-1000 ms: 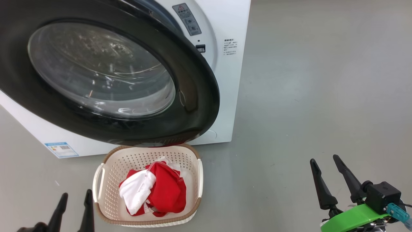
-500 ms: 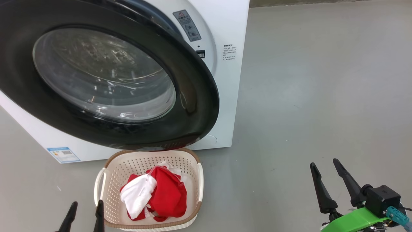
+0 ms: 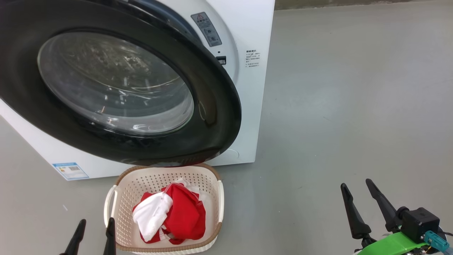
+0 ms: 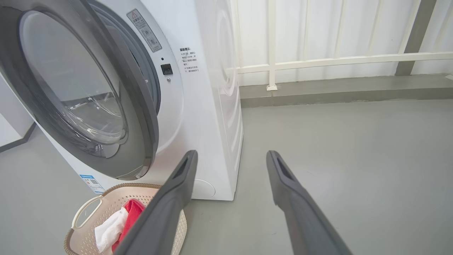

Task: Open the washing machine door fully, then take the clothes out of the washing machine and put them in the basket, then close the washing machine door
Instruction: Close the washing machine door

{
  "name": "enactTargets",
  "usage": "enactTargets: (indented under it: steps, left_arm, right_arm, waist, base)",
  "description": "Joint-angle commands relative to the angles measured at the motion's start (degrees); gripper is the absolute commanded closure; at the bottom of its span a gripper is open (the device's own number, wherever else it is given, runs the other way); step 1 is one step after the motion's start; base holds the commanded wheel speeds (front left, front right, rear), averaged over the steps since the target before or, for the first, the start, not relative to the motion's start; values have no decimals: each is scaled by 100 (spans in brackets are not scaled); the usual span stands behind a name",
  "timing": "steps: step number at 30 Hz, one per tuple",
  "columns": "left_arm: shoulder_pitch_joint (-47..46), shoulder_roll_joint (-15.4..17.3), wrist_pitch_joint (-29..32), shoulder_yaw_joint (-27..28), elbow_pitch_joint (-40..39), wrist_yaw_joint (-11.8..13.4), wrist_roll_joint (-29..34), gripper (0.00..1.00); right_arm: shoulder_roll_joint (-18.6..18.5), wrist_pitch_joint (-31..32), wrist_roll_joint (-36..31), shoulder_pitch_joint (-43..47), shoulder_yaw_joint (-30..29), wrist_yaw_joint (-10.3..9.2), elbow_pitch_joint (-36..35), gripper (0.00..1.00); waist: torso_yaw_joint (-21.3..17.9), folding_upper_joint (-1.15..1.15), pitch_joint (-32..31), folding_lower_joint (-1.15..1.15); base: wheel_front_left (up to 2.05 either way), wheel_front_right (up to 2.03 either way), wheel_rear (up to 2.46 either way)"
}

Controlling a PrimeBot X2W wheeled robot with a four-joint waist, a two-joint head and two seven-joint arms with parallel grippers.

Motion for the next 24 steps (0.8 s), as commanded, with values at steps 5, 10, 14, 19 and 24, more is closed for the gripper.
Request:
enactTargets:
  steps: [5, 10, 14, 19, 24]
  left_arm:
    - [-64, 22, -70, 191, -158, -31, 42, 0]
    - [-119, 10, -70, 193, -227, -31, 76, 0]
    - [-169, -11, -70, 146, -251, -31, 93, 0]
    - [-245, -49, -70, 65, -269, -31, 97, 0]
    - [-345, -93, -70, -21, -311, -31, 81, 0]
  right_arm:
    - [-83, -37, -5, -70, 147, 35, -136, 0]
    - [-74, -37, -11, -147, 170, 35, -149, 0]
    - [-51, -37, 37, -299, 290, 35, -158, 80]
    - [-4, -37, 122, -600, 596, 35, -120, 100]
    - [61, -37, 154, -986, 990, 35, -49, 100]
  waist:
    - [12, 0, 0, 0]
    - [60, 0, 53, 0]
    - [137, 0, 112, 0]
    - [288, 0, 205, 0]
    - [469, 0, 367, 0]
  base:
    - [0, 0, 0]
    - [0, 0, 0]
    - [0, 0, 0]
    - [0, 0, 0]
    - [0, 0, 0]
